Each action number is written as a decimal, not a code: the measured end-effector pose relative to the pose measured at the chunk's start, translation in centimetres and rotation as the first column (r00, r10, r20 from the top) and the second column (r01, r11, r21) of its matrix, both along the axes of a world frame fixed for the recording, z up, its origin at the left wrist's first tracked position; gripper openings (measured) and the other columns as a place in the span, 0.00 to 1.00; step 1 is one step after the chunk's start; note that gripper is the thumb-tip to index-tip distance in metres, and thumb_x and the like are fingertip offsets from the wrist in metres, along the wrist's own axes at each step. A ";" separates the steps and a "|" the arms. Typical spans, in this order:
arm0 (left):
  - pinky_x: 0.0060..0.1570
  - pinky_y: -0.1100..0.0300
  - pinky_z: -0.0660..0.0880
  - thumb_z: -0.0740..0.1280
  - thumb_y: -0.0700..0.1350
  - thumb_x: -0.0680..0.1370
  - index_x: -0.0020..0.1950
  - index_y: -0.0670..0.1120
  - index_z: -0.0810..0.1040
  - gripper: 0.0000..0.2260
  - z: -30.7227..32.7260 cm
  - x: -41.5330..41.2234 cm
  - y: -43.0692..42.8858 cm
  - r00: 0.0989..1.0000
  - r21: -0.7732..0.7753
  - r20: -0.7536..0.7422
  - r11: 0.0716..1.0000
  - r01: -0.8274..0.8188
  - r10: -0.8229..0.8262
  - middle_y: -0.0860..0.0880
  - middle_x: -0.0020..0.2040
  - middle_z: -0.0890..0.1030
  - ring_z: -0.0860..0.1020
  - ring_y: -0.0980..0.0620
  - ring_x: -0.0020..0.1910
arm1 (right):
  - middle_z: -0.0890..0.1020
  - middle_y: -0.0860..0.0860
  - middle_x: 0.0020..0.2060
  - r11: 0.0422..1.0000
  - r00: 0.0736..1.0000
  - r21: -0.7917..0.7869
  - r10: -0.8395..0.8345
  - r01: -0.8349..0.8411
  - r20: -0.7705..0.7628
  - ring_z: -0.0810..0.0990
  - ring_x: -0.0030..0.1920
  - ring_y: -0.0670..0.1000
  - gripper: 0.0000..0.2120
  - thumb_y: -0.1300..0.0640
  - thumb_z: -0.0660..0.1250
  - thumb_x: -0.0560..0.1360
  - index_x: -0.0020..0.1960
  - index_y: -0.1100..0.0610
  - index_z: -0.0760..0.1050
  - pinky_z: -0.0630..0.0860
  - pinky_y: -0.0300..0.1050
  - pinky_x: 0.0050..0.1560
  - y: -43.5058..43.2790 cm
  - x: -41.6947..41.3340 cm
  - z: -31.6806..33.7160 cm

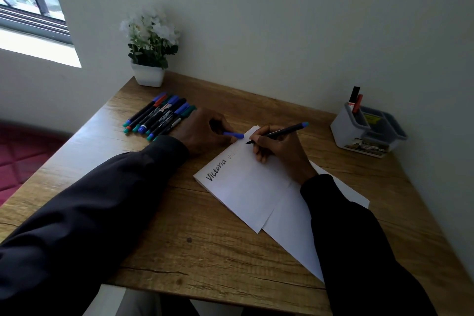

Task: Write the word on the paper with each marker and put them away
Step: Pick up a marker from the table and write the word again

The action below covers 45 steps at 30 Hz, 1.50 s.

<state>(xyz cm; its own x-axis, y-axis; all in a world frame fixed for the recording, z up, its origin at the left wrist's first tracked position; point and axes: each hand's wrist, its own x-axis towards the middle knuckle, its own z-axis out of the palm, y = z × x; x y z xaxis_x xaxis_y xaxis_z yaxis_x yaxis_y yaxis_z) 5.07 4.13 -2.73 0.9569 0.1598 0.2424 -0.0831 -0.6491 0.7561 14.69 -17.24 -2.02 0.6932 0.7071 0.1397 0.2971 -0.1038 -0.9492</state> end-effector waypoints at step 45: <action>0.39 0.77 0.72 0.75 0.41 0.74 0.49 0.43 0.80 0.07 1.3 -0.5 -1.3 1.000 0.047 -0.028 0.999 0.001 0.001 0.56 0.43 0.78 0.77 0.61 0.39 | 0.85 0.61 0.36 0.998 0.992 -0.054 -0.039 0.046 0.119 0.84 0.33 0.61 0.04 0.68 0.70 0.77 0.46 0.61 0.80 0.82 0.47 0.32 0.5 0.0 0.3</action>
<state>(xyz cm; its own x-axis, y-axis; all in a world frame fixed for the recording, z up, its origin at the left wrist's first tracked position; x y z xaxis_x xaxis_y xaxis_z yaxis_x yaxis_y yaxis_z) 4.54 2.86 -1.40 0.9634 0.1490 0.2230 -0.0625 -0.6839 0.7269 14.72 -16.76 -1.71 0.7038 0.6865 0.1827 0.4003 -0.1707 -0.9003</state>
